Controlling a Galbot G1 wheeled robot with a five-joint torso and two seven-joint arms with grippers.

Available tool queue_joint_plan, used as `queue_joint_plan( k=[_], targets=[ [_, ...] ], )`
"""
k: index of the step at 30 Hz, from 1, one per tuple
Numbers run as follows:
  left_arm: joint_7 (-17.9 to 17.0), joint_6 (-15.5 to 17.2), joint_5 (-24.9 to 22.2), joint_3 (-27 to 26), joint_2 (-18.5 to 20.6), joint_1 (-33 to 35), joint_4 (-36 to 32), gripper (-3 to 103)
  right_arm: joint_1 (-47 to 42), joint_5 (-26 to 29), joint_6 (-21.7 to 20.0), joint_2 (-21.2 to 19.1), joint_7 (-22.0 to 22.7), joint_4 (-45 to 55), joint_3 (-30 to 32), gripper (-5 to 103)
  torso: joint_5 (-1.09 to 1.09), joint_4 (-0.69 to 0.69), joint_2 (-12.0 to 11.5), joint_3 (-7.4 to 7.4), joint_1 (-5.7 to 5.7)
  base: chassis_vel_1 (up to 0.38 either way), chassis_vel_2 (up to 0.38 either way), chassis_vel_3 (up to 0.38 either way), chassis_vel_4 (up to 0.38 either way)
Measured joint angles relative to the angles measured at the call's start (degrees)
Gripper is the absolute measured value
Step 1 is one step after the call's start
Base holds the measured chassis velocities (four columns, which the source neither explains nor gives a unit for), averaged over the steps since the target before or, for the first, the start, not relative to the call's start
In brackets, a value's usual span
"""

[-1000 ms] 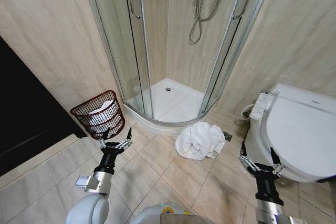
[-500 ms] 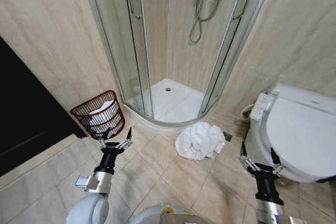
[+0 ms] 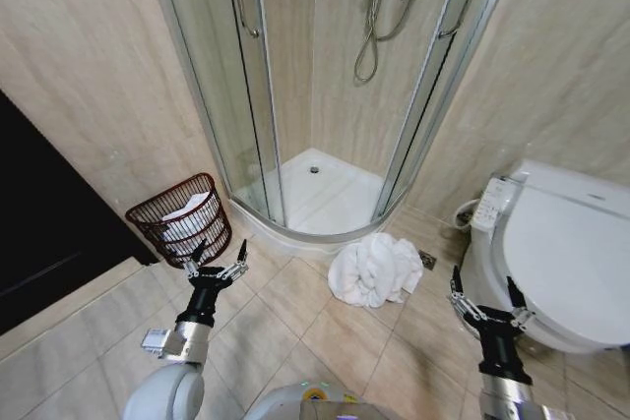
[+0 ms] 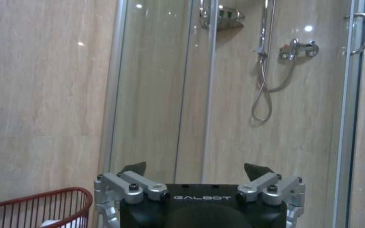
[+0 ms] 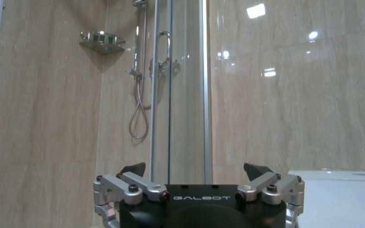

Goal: Discard the used towel into the hamper.

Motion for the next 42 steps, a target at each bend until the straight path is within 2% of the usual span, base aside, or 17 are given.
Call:
queue_joint_plan(
  k=[38, 42],
  targets=[
    [0.0, 0.0, 0.0, 0.0, 0.0, 0.0, 0.0, 100, 0.0, 0.0, 0.0, 0.0, 0.0, 0.0, 0.0, 100, 0.00, 0.00, 0.1, 0.05, 0.02, -0.003, 0.004, 0.005, -0.003],
    [0.0, 0.0, 0.0, 0.0, 0.0, 0.0, 0.0, 100, 2.0, -0.6, -2.5, -0.1, -0.5, -1.0, -0.9, 100, -0.01, -0.01, 0.1, 0.05, 0.02, 0.000, 0.000, 0.000, 0.000]
  ],
)
